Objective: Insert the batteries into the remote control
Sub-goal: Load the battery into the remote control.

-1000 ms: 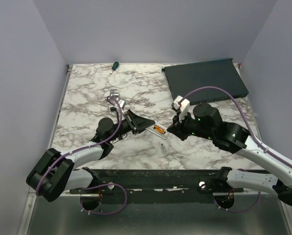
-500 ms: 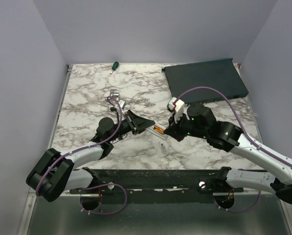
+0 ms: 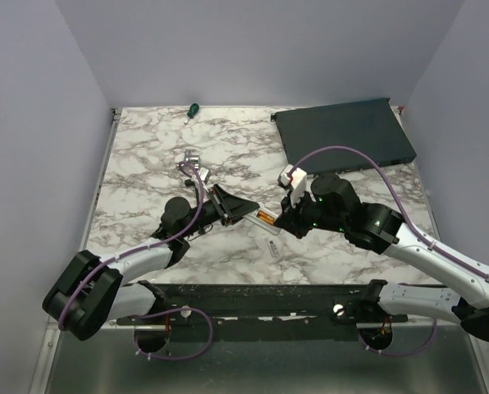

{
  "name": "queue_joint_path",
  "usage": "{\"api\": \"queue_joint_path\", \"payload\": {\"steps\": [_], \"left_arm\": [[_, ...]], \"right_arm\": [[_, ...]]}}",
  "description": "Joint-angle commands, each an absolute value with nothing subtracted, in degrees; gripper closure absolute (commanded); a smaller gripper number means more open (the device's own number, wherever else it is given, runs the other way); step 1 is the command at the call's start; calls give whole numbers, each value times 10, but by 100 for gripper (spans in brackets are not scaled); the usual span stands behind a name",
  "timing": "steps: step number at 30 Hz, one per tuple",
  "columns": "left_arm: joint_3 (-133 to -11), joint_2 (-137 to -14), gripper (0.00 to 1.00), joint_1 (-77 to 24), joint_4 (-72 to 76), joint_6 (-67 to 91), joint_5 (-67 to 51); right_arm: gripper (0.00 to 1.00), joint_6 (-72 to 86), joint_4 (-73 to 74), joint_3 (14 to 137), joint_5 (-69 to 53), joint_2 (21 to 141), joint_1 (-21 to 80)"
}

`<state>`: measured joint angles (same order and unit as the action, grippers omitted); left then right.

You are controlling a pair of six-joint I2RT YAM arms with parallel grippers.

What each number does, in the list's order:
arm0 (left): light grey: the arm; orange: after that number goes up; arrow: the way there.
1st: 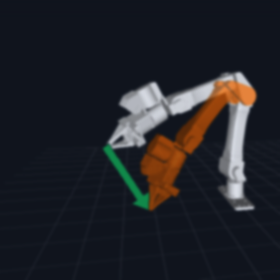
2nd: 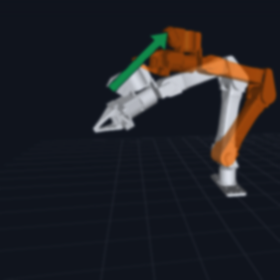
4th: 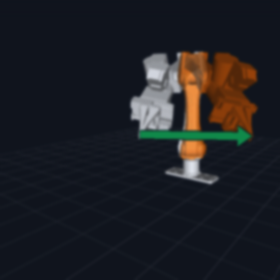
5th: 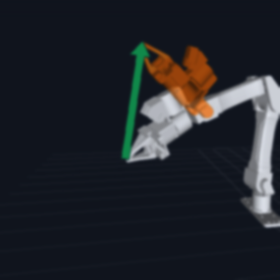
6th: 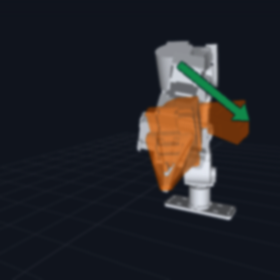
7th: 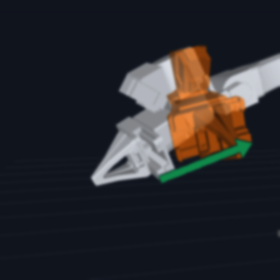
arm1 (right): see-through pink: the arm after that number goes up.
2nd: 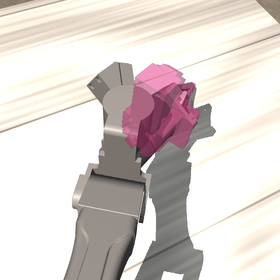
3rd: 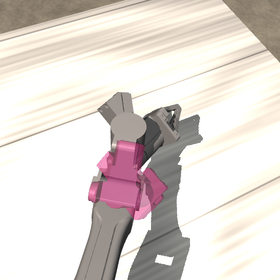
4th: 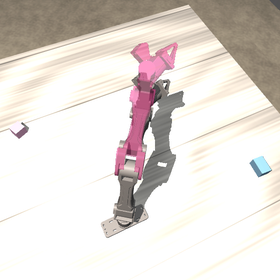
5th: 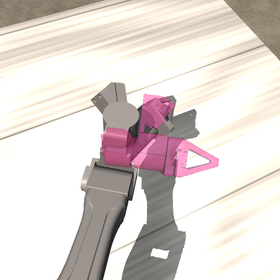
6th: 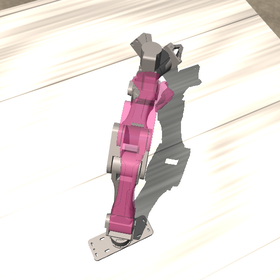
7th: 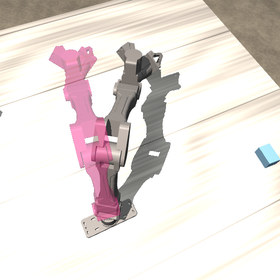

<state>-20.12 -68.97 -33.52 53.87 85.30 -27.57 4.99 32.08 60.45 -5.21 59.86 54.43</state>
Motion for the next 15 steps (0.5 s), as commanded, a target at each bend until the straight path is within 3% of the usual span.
{"api": "queue_joint_path", "payload": {"steps": [1, 15], "left_arm": [[-210, -674, 100, -339, 550, 846, -270], [-210, -673, 100, -339, 548, 844, -269]], "right_arm": [[99, 56, 330, 606, -67, 603, 549], [99, 59, 310, 600, -72, 606, 548]]}}
